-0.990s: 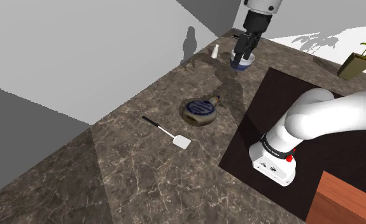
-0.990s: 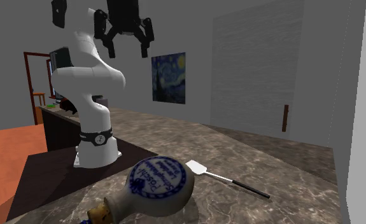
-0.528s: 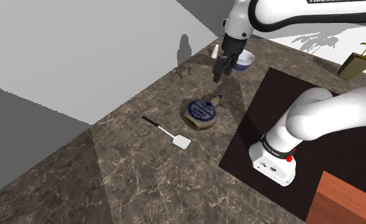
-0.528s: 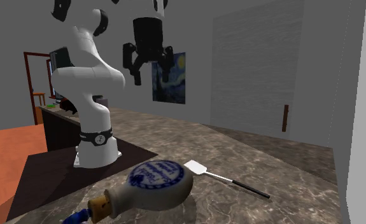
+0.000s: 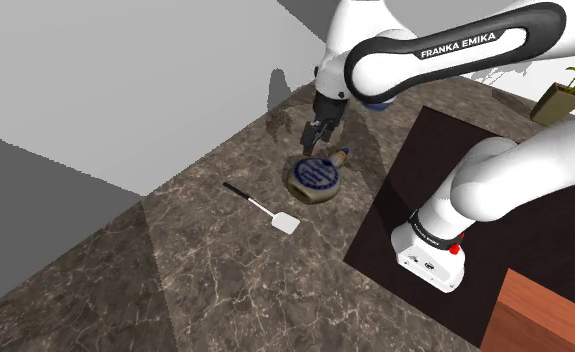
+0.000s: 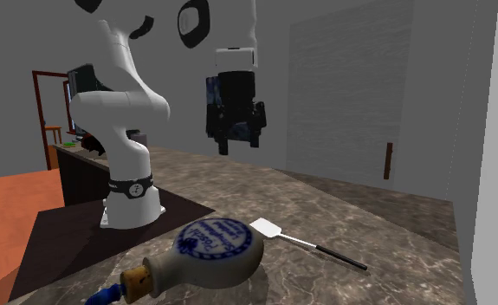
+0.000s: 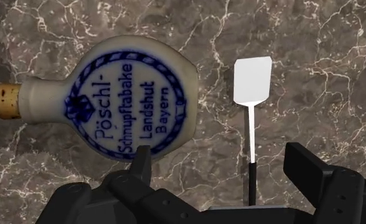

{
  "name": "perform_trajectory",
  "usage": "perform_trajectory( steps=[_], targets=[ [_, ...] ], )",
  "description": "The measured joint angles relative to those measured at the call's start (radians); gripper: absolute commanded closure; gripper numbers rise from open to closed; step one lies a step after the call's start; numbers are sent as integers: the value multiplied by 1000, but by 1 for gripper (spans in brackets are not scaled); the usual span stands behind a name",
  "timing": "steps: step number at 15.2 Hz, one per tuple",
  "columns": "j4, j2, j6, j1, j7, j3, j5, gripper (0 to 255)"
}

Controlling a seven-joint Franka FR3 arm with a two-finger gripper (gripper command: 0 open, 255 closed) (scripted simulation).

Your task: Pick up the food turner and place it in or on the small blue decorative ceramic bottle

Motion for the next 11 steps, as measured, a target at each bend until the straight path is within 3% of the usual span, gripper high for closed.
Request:
perform_trajectory(
  steps=[7,11],
  targets=[
    [29,265,266,-6,119,130,-57,0],
    [85,454,401,-27,243,189,-189,0]
  ],
)
